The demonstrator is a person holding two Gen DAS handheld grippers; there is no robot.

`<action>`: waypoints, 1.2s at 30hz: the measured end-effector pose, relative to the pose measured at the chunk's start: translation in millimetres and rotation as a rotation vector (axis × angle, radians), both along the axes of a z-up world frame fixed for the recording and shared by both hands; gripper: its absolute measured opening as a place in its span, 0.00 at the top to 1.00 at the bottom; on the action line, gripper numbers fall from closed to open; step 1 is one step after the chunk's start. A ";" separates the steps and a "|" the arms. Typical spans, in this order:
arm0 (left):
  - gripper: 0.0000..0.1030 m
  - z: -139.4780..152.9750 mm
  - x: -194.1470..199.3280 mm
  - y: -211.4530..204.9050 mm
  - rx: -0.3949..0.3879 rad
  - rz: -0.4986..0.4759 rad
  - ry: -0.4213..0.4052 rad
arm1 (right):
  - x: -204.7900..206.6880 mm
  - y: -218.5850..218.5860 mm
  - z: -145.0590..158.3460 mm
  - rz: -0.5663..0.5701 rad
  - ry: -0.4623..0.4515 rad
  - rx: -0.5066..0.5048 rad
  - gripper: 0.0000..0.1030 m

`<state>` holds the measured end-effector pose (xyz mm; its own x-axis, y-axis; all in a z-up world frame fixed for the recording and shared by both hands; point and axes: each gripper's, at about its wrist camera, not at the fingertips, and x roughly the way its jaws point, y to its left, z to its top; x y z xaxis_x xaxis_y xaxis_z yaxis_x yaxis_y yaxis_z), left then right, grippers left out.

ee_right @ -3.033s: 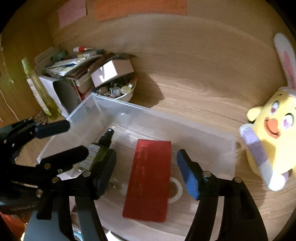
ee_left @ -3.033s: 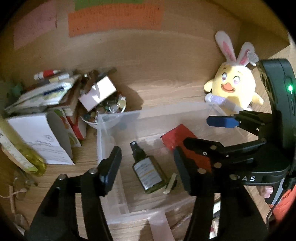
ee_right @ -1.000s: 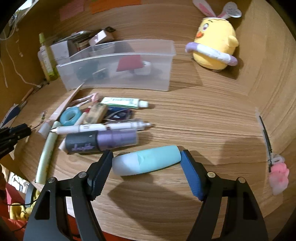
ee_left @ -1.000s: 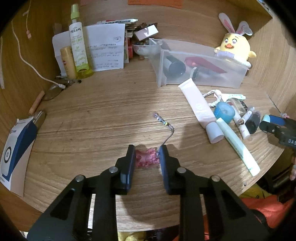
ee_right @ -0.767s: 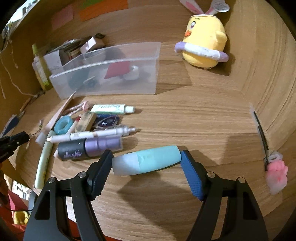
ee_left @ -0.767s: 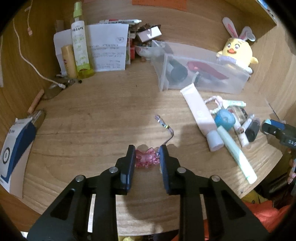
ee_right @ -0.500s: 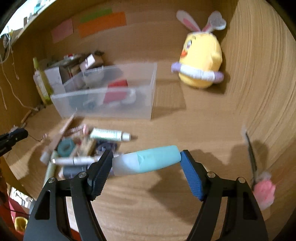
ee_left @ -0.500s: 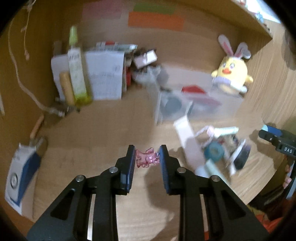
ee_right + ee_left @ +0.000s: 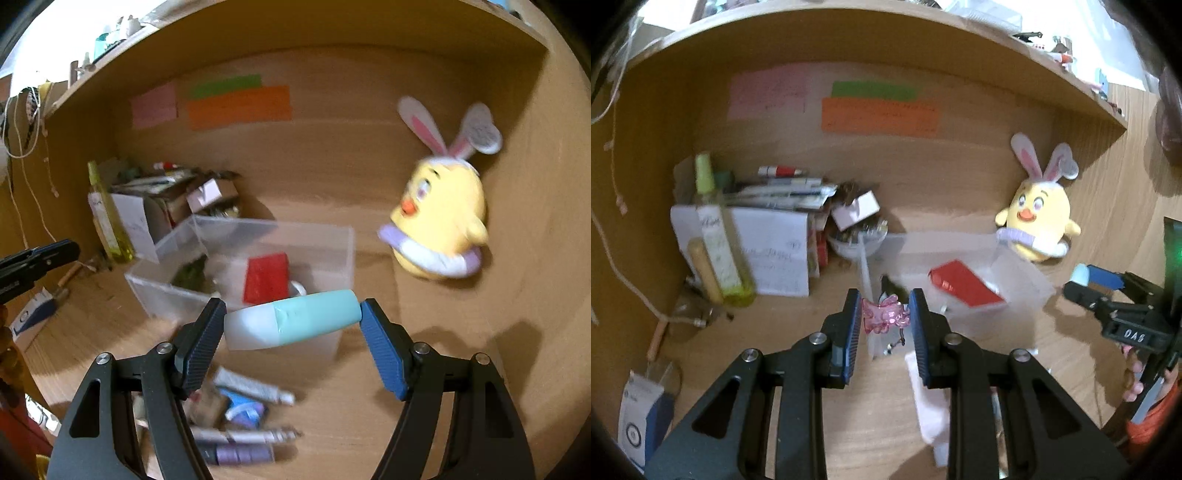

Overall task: Organize objects
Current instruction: 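Place the pink charm and mint-green tube into the clear box and release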

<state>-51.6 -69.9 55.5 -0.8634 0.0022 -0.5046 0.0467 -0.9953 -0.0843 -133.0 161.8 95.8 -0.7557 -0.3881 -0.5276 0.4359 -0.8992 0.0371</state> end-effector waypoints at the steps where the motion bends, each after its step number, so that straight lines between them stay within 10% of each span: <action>1: 0.75 3.3 -3.9 1.0 0.002 -0.003 0.006 | -4.6 -4.8 2.9 0.011 0.003 -0.004 0.31; 16: 0.75 23.8 -73.8 23.7 0.029 -0.066 0.017 | -62.8 -46.3 11.2 0.078 -0.038 -0.011 0.31; 36: 0.73 -61.8 -149.3 26.8 0.072 -0.116 -0.308 | -119.9 -69.6 -59.1 0.067 -0.251 0.163 0.31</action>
